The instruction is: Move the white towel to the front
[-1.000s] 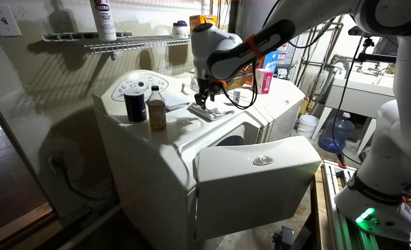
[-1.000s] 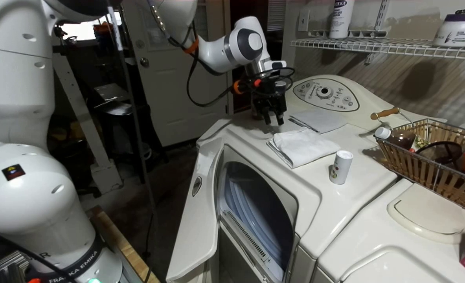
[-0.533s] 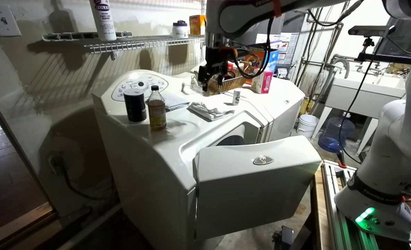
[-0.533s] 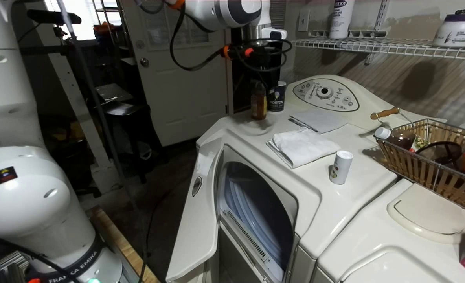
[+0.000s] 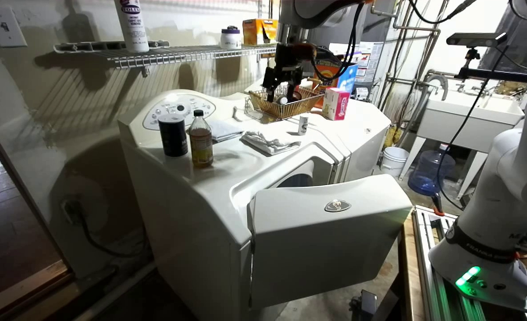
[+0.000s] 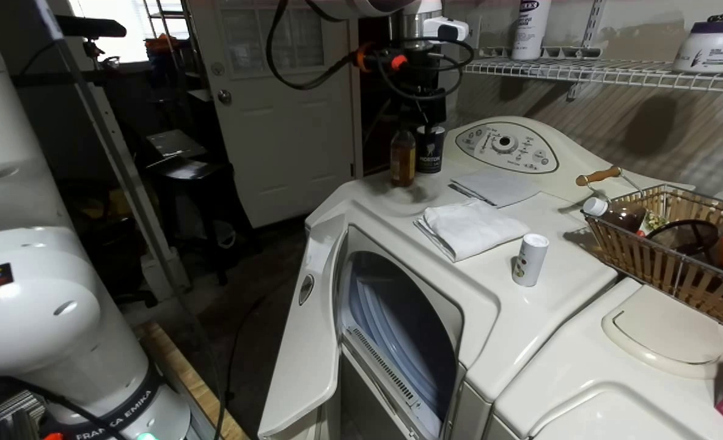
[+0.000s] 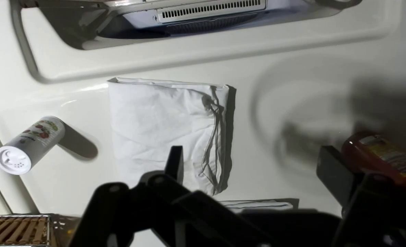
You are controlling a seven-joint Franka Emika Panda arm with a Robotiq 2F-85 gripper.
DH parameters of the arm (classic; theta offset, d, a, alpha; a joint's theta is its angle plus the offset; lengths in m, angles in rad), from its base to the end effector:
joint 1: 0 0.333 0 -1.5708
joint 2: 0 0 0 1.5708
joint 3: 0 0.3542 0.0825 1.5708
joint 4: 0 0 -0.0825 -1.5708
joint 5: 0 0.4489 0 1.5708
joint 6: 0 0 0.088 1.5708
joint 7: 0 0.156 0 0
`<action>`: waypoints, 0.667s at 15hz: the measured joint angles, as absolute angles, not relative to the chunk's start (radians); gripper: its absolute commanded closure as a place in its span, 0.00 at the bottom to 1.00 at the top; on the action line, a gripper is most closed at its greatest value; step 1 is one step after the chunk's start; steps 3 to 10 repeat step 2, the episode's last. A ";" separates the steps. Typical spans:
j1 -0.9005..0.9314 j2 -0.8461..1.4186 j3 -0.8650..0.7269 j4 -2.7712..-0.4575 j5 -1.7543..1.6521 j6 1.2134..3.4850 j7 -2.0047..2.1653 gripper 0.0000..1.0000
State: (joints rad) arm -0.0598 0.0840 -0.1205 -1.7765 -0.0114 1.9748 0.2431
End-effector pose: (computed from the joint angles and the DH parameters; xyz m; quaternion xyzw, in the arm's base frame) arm 0.6600 -0.1197 0.4853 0.9765 -0.2074 0.0577 0.0086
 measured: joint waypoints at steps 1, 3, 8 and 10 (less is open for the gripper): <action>-0.060 0.085 -0.119 -1.777 -0.011 1.975 0.243 0.00; -0.059 0.086 -0.117 -1.777 -0.011 1.975 0.244 0.00; -0.059 0.086 -0.117 -1.777 -0.011 1.975 0.244 0.00; -0.059 0.086 -0.117 -1.777 -0.011 1.975 0.244 0.00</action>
